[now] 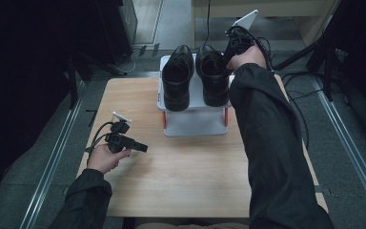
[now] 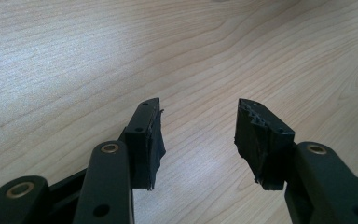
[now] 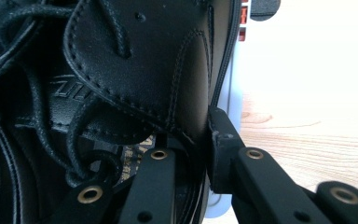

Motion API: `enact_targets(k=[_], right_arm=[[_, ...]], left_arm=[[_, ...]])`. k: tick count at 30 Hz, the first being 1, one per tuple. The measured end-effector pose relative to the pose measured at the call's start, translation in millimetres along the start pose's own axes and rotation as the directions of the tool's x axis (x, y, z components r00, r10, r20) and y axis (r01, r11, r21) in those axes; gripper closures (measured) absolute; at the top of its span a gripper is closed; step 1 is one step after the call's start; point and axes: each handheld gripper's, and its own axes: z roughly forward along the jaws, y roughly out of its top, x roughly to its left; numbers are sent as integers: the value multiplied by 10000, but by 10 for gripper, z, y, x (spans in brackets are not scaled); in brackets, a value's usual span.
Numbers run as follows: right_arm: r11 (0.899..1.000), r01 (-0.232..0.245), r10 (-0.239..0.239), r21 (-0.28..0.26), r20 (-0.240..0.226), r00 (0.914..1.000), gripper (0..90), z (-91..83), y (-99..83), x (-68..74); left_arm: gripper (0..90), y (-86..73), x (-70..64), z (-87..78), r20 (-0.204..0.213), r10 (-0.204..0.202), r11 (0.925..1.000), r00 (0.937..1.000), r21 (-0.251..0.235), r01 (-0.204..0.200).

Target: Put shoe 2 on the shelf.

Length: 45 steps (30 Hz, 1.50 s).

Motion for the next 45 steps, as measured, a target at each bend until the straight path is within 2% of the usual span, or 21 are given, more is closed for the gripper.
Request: enact_targets(k=[18,19,25,34,40,45], right_arm=[[9999,135,-135,18,-249,9996,766,55,-111,169],[9997,255,-256,-18,-253,9994,764,66,-123,170],[9997,85,-98,-240,-538,9985,744,78,-168,133],[9994,261,-272,-229,-483,9985,715,78,-184,164],[9991,388,-396,-141,-624,9973,685,19,-194,152],[9982,511,-539,-321,-956,9940,686,-127,-207,118]], left_arm=[[504,11,-5,16,-37,9,10000,10000,69,-9],[504,11,-4,16,-42,14,10000,10000,81,-14],[504,17,2,13,-55,8,9999,10000,106,-7],[503,26,-2,27,-64,-8,9999,10000,117,8],[503,24,3,26,-71,-15,9999,10000,122,16],[502,24,7,27,-104,-24,9999,9999,140,26]])
